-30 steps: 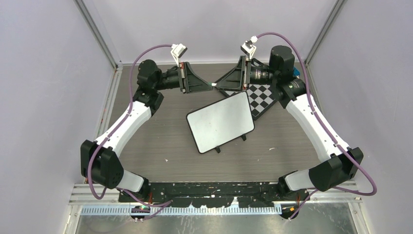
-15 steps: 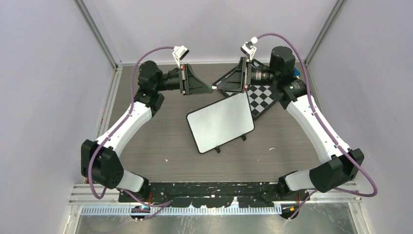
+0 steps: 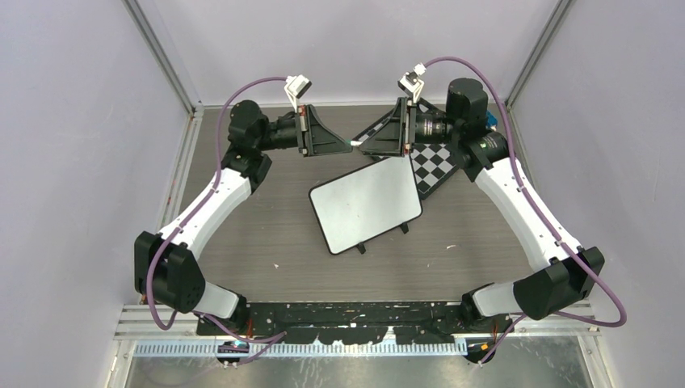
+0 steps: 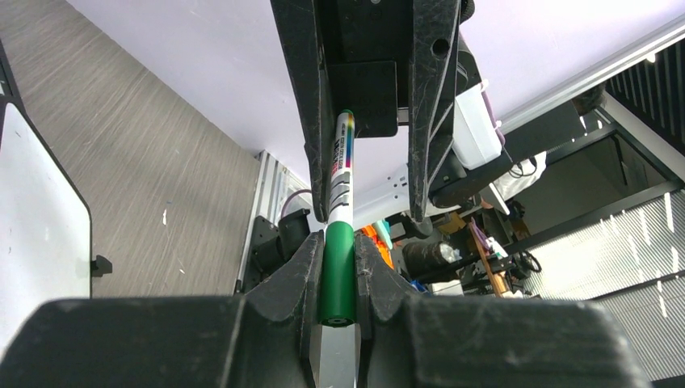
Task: Write a sentence on the whiteboard
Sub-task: Open the whiteboard marker, then place the pen cap at the center of the board.
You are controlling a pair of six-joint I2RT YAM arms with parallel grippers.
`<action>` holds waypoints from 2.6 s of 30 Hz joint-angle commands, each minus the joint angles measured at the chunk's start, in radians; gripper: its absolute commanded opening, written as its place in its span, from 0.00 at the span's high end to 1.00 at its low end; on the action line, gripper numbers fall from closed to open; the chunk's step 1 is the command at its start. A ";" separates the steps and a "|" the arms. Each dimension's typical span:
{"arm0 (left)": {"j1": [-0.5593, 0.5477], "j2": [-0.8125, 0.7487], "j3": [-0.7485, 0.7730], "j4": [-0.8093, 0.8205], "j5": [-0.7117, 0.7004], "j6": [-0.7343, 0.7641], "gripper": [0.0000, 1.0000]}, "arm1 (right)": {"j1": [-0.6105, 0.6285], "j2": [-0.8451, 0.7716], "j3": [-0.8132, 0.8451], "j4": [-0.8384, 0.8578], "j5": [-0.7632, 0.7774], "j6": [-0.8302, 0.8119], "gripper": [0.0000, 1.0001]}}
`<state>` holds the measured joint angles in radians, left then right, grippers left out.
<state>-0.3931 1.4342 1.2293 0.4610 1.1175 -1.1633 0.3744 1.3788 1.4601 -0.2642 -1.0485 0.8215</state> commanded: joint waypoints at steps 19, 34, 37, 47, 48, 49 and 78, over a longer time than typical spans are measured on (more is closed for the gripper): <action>-0.060 0.005 0.037 -0.083 0.011 0.112 1.00 | 0.024 -0.021 0.027 0.013 0.009 -0.014 0.81; 0.281 -0.063 -0.089 0.104 0.049 -0.012 1.00 | -0.123 -0.056 -0.005 -0.017 -0.008 -0.035 1.00; 0.406 -0.069 -0.123 0.097 0.082 0.010 1.00 | -0.175 -0.068 -0.023 -0.022 -0.027 -0.045 1.00; 0.568 -0.040 0.104 -1.325 -0.405 1.275 1.00 | -0.198 -0.080 0.116 -0.692 0.235 -0.633 1.00; 0.569 -0.032 0.092 -1.348 -0.479 1.325 1.00 | -0.198 -0.087 0.108 -0.706 0.276 -0.657 1.00; 0.568 -0.023 0.075 -1.364 -0.555 1.357 1.00 | -0.197 -0.098 0.100 -0.717 0.308 -0.684 1.00; 0.420 0.326 -0.182 -1.208 -1.105 1.558 0.92 | -0.183 -0.066 0.080 -0.671 0.891 -0.749 1.00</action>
<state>0.0505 1.7332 1.0618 -0.7834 0.0376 0.3759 0.1806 1.3010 1.4967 -0.9909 -0.2138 0.0986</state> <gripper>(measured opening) 0.153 0.176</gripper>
